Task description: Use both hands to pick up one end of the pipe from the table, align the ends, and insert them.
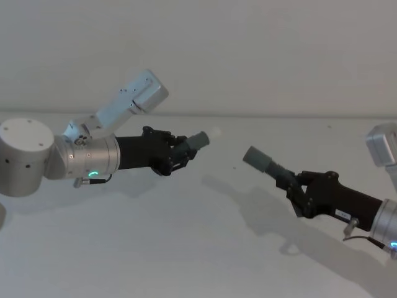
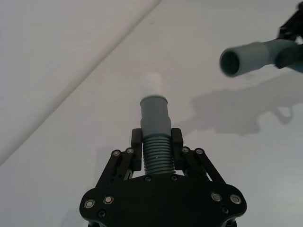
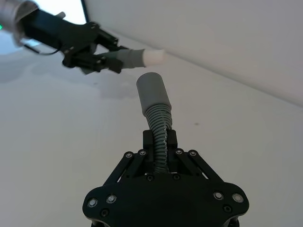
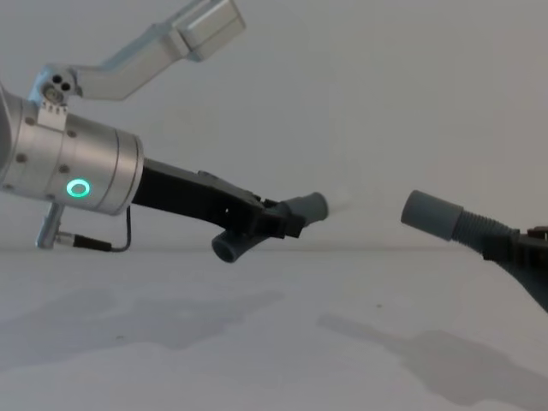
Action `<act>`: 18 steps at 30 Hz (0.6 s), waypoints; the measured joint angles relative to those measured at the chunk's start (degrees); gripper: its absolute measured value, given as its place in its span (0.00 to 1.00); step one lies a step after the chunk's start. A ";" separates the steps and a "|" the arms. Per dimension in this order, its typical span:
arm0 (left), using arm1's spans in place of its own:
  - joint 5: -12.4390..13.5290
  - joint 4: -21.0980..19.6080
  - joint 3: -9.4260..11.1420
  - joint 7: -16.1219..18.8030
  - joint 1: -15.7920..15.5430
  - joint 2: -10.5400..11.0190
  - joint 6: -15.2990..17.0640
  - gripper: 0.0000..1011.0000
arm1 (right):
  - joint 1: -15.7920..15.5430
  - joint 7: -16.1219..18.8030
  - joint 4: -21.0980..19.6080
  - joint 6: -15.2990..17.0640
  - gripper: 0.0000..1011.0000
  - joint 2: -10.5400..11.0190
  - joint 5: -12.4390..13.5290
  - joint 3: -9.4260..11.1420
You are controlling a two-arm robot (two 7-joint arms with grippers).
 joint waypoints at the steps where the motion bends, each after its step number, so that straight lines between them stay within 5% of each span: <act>1: 0.00 0.00 0.00 0.00 0.00 0.00 0.00 0.34 | 0.03 0.65 0.22 -0.51 0.13 0.38 0.04 -0.13; 18: -2.76 -1.66 4.32 -16.86 -5.37 6.96 -0.82 0.34 | 1.72 13.16 5.16 -15.02 0.13 4.55 -0.32 -2.60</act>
